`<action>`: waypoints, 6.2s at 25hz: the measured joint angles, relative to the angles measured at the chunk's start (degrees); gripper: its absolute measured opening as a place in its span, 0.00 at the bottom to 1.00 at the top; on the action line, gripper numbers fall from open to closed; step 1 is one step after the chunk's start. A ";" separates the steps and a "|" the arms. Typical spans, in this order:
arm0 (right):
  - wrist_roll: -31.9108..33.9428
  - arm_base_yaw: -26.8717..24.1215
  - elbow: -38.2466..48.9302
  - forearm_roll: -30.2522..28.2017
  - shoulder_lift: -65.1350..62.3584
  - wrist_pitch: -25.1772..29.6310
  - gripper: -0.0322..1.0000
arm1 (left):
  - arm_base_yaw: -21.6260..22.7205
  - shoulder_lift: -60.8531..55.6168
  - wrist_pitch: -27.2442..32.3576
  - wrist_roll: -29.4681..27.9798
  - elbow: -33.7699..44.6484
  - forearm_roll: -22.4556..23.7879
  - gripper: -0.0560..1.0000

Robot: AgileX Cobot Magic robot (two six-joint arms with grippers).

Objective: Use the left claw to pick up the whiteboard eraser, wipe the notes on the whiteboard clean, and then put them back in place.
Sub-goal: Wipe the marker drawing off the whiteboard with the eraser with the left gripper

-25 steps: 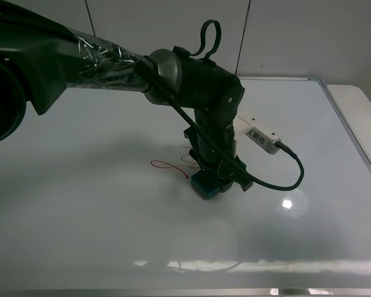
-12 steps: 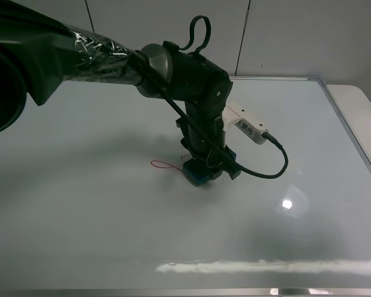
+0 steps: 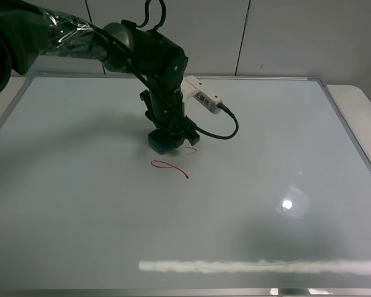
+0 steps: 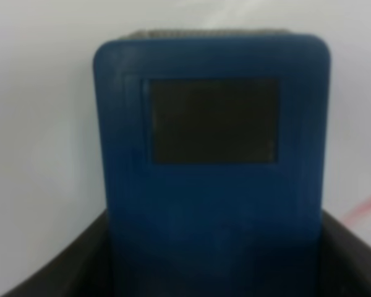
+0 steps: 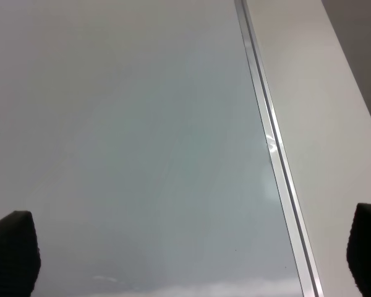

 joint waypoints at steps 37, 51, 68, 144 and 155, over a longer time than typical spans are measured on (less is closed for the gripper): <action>0.00 0.00 0.00 0.00 0.00 0.00 0.99 | -7.62 -2.93 -16.13 0.26 11.56 -12.86 0.57; 0.00 0.00 0.00 0.00 0.00 0.00 0.99 | 3.91 -5.58 -17.24 -2.03 16.10 -7.08 0.57; 0.00 0.00 0.00 0.00 0.00 0.00 0.99 | -6.30 -11.08 -24.49 -8.50 25.93 -9.70 0.57; 0.00 0.00 0.00 0.00 0.00 0.00 0.99 | 2.79 -15.56 -29.99 -11.79 37.56 2.19 0.57; 0.00 0.00 0.00 0.00 0.00 0.00 0.99 | -10.51 -15.56 -28.86 -10.18 37.69 -5.54 0.57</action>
